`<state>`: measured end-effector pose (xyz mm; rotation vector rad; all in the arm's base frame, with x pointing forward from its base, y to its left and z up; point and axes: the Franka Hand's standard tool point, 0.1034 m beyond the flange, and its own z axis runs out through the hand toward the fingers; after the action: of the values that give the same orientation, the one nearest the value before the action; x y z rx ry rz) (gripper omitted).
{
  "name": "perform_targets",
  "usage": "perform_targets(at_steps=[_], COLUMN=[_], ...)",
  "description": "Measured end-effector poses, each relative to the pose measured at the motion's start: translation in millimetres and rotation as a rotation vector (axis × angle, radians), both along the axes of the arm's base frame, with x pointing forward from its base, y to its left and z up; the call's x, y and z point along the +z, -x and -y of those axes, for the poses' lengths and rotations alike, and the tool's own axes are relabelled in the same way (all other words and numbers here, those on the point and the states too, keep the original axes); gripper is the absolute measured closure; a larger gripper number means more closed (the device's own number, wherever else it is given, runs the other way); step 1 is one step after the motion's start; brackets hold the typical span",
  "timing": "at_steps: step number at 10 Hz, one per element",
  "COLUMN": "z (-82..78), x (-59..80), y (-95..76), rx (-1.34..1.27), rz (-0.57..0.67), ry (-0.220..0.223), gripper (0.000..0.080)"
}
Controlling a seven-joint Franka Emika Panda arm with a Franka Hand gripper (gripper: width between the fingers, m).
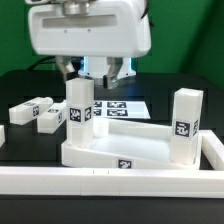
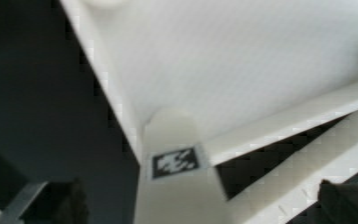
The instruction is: Assemble desk
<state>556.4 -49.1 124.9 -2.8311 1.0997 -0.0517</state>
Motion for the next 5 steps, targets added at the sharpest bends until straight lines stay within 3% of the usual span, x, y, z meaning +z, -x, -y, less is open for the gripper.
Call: perform_targets(at_steps=[5], z=[-4.4], x=[-1.6], y=[1.7], rx=[-0.049], rz=[0.002], ry=[-0.008], gripper=[0.0151])
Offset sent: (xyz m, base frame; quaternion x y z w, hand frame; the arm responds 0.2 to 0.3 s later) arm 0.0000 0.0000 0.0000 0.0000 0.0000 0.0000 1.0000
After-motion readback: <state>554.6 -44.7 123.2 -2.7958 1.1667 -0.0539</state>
